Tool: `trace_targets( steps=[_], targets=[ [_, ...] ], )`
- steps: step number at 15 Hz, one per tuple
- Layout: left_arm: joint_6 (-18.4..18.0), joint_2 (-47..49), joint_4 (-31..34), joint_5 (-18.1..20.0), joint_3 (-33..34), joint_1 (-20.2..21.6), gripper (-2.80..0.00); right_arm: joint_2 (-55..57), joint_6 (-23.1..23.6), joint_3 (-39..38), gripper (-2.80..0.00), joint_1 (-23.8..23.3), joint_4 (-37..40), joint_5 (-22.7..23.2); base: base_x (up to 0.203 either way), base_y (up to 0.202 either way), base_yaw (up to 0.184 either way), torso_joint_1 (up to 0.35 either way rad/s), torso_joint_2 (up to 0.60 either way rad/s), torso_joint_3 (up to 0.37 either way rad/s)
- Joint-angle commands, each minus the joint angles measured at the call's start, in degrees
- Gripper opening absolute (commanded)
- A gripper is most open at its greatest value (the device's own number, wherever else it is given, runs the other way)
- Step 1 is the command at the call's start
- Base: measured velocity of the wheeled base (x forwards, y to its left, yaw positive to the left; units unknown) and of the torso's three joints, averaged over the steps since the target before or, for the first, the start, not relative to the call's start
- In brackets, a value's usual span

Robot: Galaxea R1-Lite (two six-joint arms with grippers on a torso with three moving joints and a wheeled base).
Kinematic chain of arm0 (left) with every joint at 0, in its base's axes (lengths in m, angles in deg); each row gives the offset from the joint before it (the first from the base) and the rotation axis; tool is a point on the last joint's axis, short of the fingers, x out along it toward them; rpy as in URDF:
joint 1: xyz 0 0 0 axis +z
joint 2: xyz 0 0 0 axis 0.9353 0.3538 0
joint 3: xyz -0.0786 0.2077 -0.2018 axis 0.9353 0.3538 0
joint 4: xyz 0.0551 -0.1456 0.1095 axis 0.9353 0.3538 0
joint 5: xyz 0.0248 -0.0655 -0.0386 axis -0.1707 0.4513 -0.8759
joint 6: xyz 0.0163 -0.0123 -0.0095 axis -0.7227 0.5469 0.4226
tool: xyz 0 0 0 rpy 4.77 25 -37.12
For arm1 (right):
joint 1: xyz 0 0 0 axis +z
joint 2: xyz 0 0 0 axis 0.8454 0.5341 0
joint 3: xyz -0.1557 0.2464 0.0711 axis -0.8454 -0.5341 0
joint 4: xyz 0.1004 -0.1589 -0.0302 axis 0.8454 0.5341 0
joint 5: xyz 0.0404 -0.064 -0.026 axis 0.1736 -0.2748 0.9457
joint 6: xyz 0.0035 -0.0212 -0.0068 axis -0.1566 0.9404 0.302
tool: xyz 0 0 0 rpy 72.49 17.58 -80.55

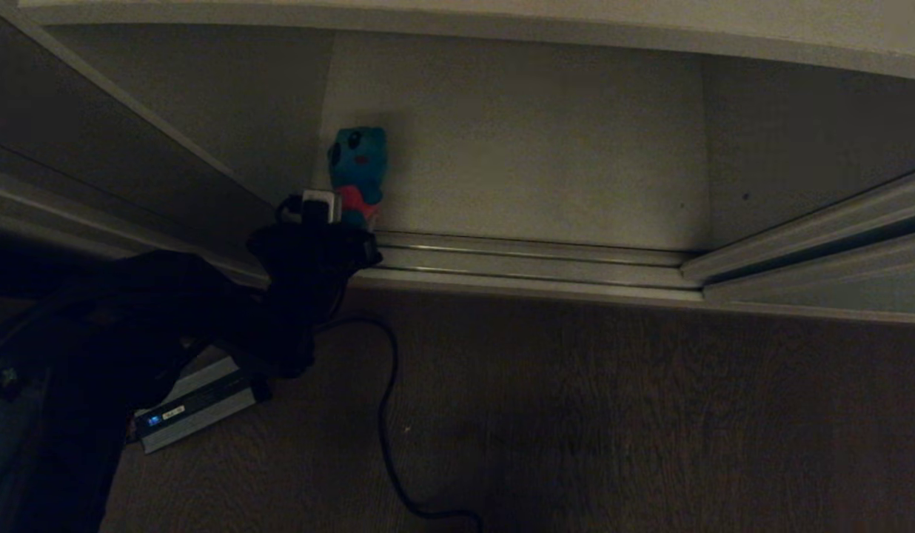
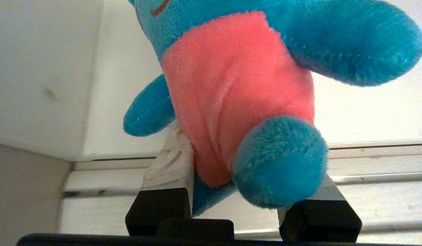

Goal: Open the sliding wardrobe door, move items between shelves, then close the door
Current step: Place the blue doll on the lower shelf

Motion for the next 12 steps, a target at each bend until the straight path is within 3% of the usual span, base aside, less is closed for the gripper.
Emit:
trace_targets(
  steps=[1,8,9,12],
  targets=[
    [-0.02,3.16,-0.04,-0.12,-3.91,0.03,-2.80,-0.09,0.03,-0.26,-2.80,0.00,-0.01,0.02,0.000,0.000,0.000,0.000,0.00,0.000],
    [-1.20,7.80,2.56,-1.42,-14.78,0.03,-2.80,-0.09,0.03,-0.26,-2.80,0.00,-0.01,0.02,0.000,0.000,0.000,0.000,0.00,0.000],
    [-1.24,8.07,3.00,-1.48,-16.45,0.03,0.00,-0.09,0.11,-0.26,-2.80,0.00,-0.01,0.02,0.000,0.000,0.000,0.000,0.00,0.000],
    [-1.00,8.52,6.10,-2.53,-21.01,0.00,0.00,-0.09,0.03,-0.26,-2.80,0.00,-0.01,0.02,0.000,0.000,0.000,0.000,0.00,0.000]
  ],
)
